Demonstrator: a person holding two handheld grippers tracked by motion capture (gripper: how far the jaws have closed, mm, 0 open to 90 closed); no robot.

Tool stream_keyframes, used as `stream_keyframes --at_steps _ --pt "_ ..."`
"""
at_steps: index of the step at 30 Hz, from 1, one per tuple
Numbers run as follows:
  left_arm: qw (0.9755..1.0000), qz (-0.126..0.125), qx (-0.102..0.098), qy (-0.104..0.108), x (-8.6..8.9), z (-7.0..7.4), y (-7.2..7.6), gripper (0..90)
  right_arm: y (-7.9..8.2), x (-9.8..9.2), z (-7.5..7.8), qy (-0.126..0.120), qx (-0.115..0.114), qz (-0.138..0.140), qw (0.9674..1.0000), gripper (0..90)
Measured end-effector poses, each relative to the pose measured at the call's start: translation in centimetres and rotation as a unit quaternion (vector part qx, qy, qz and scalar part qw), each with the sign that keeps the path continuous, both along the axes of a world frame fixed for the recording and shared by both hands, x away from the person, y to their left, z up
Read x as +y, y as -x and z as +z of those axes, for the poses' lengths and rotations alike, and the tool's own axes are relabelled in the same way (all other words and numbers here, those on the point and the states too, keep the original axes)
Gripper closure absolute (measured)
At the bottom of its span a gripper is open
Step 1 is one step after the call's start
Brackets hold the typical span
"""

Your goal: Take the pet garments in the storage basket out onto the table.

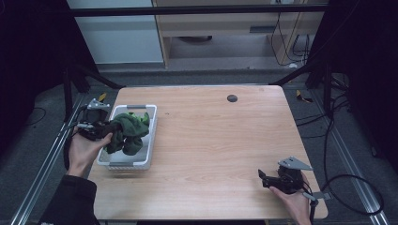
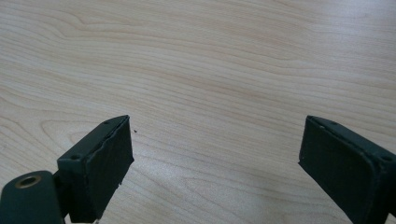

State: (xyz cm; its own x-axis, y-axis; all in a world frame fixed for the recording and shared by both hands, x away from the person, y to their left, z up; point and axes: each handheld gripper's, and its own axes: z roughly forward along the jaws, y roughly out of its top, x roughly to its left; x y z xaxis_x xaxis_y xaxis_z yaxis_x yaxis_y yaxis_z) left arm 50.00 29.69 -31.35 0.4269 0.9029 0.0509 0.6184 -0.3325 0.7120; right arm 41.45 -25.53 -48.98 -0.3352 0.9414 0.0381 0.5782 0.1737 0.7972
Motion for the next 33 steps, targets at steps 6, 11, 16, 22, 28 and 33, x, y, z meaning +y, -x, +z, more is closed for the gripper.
stream_keyframes --at_steps 6,11,16,22,28,33 --pt "0.9999 -0.014 0.0 0.002 -0.3 1.0 0.4 80.5 0.0 -0.1 0.0 0.004 -0.003 0.0 1.0 9.7" --pt "0.9994 -0.034 -0.004 0.003 -1.1 1.6 0.9 80.6 0.0 -0.1 0.0 0.005 -0.005 -0.001 1.0 9.7" --pt "0.9984 -0.055 -0.014 0.001 -2.4 2.3 1.4 80.5 0.0 -0.1 0.0 0.005 -0.006 -0.001 1.0 9.7" --pt "0.9966 -0.08 -0.02 -0.005 -4.0 3.0 1.9 80.6 0.0 -0.2 0.1 0.006 -0.011 -0.002 0.9999 9.6" --pt "0.9943 -0.103 -0.024 -0.006 -5.6 3.5 2.2 80.6 0.1 -0.3 0.2 0.005 -0.019 -0.006 0.9998 9.5" --pt "0.992 -0.123 -0.024 -0.01 -7.1 3.7 2.5 80.6 0.2 -0.4 0.3 0.006 -0.023 -0.008 0.9997 9.2"
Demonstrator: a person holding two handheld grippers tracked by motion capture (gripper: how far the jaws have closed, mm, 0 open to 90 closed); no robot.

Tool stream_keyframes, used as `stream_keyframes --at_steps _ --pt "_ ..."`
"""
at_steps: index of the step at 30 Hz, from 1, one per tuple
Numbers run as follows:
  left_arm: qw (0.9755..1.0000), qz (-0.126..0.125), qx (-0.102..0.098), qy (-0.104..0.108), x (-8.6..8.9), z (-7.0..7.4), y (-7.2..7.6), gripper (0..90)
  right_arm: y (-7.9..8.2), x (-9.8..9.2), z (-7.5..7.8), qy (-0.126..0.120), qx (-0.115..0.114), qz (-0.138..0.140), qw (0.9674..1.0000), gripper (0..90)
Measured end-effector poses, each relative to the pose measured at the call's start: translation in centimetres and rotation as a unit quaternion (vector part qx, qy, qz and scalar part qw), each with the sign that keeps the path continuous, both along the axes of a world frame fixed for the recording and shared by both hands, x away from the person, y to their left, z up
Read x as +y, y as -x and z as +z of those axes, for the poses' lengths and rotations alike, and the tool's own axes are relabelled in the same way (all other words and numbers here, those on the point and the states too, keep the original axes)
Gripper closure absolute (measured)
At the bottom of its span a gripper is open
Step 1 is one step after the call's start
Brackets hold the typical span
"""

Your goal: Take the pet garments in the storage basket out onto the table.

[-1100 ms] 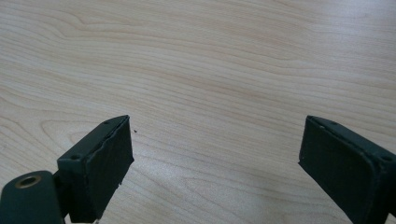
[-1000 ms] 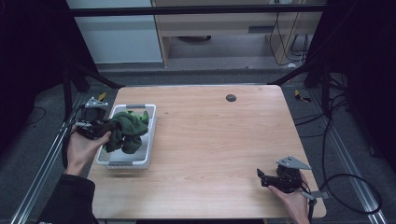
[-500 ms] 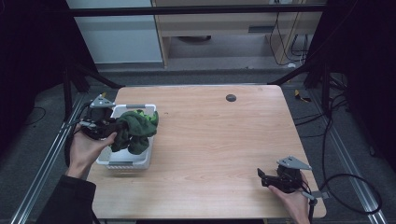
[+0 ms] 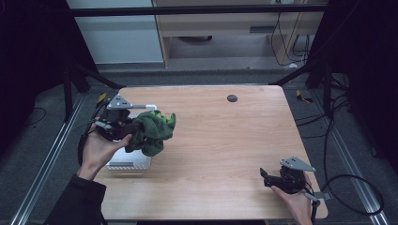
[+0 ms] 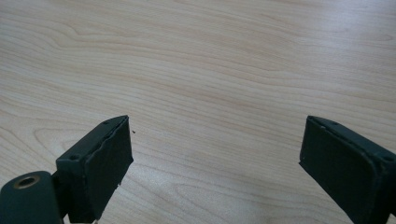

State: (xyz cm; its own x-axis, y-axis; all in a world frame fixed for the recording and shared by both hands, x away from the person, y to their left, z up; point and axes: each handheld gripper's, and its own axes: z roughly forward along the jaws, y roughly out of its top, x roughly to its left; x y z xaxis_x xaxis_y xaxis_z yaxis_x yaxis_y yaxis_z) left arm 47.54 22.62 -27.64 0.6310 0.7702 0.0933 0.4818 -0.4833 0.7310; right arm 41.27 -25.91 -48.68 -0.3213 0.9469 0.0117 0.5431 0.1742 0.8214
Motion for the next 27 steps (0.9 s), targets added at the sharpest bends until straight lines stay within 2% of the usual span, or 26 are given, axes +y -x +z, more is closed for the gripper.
stream_keyframes --at_steps 13,27 --pt "0.9991 -0.043 0.007 0.0 -3.7 -0.7 0.0 80.6 0.1 -0.1 0.0 0.001 -0.007 0.0 1.0 9.0" --pt "0.9961 -0.084 0.028 -0.009 -6.9 -3.0 -0.2 80.6 0.1 -0.1 0.1 0.003 -0.013 -0.001 0.9999 9.0"
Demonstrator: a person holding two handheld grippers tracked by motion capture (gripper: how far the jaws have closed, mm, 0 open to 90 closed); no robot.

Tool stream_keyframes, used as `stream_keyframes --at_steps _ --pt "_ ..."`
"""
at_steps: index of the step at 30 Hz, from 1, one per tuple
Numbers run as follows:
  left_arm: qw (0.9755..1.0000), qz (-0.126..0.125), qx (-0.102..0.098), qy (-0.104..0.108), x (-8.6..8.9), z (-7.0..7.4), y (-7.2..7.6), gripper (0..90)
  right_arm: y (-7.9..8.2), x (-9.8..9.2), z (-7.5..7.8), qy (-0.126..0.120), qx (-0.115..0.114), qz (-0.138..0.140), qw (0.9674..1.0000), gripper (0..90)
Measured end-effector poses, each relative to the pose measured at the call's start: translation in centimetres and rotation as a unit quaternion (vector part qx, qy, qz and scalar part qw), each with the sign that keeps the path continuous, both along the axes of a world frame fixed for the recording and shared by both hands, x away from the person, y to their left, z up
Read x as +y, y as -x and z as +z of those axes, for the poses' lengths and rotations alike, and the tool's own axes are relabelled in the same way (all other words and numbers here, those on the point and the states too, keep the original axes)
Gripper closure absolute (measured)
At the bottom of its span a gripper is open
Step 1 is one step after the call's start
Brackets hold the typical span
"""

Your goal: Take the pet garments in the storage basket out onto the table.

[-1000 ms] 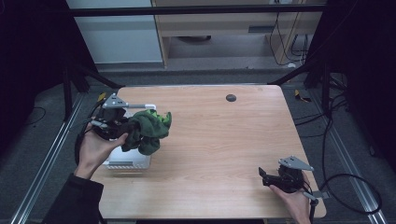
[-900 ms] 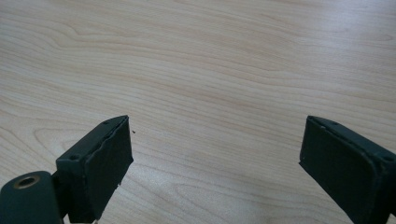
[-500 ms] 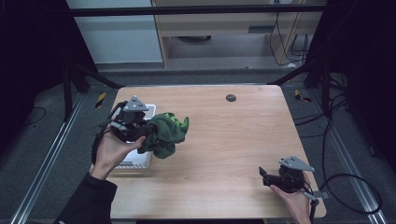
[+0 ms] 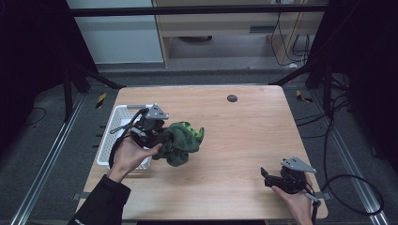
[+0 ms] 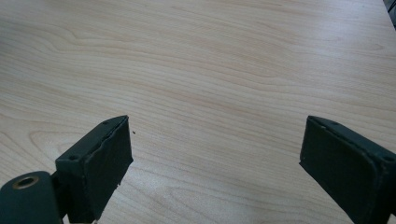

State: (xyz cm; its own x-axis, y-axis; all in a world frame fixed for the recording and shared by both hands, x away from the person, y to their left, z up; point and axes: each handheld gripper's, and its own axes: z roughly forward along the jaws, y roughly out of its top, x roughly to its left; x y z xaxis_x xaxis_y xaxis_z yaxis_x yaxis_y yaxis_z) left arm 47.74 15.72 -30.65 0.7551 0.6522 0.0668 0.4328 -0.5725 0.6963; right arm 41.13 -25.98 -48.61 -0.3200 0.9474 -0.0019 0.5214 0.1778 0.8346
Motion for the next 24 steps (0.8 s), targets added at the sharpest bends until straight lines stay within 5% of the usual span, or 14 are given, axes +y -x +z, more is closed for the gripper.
stream_keyframes --at_steps 24 --pt "0.998 -0.043 0.044 -0.012 -4.5 -5.2 -0.7 80.5 0.1 0.0 0.0 0.002 -0.006 0.003 1.0 9.0"
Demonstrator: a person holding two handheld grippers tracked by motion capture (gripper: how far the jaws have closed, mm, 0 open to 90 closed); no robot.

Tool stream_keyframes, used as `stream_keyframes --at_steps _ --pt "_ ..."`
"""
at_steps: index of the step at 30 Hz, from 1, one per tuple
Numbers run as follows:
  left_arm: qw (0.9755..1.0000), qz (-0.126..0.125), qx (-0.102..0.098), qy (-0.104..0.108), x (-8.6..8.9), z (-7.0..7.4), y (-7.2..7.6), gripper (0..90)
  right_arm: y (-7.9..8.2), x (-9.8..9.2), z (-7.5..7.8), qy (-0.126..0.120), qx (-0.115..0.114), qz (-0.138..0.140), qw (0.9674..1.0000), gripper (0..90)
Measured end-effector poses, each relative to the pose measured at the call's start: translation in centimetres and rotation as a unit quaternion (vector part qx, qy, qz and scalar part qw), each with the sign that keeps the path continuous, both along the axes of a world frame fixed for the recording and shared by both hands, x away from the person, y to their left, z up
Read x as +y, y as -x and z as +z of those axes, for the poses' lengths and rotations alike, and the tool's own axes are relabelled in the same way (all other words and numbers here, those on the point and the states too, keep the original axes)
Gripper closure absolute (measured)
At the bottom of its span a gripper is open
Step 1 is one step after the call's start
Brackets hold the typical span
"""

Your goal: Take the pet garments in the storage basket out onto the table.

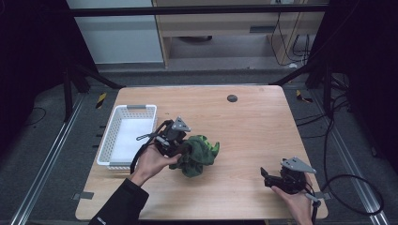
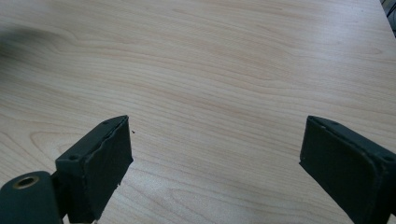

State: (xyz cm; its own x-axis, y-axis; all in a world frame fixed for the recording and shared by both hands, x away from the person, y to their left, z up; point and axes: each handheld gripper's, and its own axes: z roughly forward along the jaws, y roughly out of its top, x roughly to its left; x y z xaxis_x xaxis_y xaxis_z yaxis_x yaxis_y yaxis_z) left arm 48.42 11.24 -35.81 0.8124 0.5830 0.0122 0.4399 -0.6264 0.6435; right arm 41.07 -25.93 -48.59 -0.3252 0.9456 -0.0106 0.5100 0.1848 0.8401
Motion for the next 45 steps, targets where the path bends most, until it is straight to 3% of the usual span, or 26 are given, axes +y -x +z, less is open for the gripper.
stream_keyframes --at_steps 10,18,29,37,45 --pt "0.9997 -0.005 0.021 -0.014 -1.1 -2.8 -0.4 80.4 0.0 0.0 0.0 0.0 0.0 0.001 1.0 9.0" --pt "0.9992 -0.019 0.036 -0.008 -2.4 -4.8 -0.2 79.7 -0.1 0.0 -0.1 0.005 0.0 0.004 1.0 9.0" --pt "0.9979 -0.036 0.05 -0.021 -3.3 -6.6 0.1 76.9 -0.2 -0.1 -0.2 0.006 0.0 0.002 1.0 9.0" --pt "0.9975 -0.036 0.056 -0.021 -3.1 -6.9 0.1 72.2 -0.2 0.0 -0.3 0.003 0.003 0.003 1.0 9.0" --pt "0.9983 -0.044 0.032 -0.02 -2.6 -6.1 0.8 54.0 -0.2 -0.1 -0.3 0.003 0.003 0.001 1.0 9.0"
